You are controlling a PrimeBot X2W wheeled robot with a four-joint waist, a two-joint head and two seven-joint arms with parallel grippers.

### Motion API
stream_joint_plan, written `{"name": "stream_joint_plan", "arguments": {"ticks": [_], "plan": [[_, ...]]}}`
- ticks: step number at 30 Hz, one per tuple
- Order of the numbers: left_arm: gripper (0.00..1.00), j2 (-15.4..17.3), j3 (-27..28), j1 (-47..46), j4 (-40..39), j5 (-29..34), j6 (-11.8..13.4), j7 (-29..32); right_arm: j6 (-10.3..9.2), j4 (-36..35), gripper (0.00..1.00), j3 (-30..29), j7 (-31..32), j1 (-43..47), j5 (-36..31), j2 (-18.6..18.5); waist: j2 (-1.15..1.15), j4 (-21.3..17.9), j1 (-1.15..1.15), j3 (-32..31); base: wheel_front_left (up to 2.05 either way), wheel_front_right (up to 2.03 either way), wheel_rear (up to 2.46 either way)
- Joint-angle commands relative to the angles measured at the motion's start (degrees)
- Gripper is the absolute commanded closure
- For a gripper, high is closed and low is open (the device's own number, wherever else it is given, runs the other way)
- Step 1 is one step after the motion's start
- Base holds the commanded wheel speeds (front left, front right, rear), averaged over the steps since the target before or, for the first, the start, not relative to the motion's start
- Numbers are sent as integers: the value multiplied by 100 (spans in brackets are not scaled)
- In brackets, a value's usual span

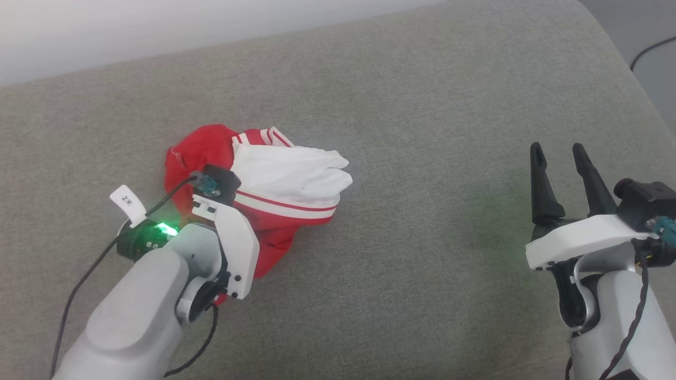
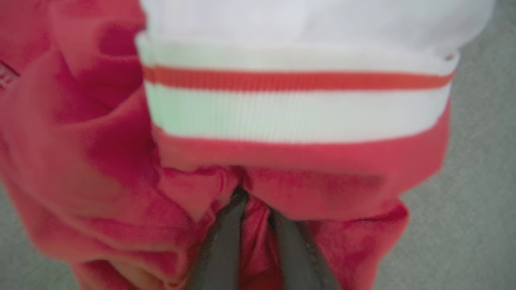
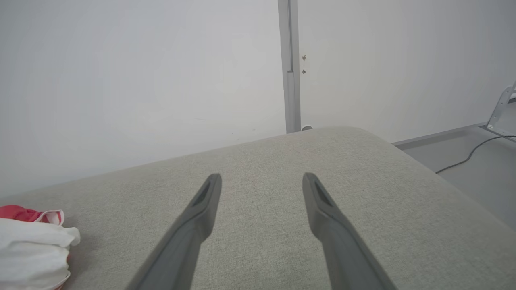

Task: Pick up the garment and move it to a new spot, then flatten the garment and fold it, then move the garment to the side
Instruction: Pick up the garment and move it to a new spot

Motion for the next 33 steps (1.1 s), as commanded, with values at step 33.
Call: {"name": "stream_joint_plan", "arguments": {"ticks": [33], "plan": [[0,836,1739,1350,-676,-676,131,-3005,2,-59,0,-278,402,798,-282,-175,0,1610,0,-1462,0,0,0]]}}
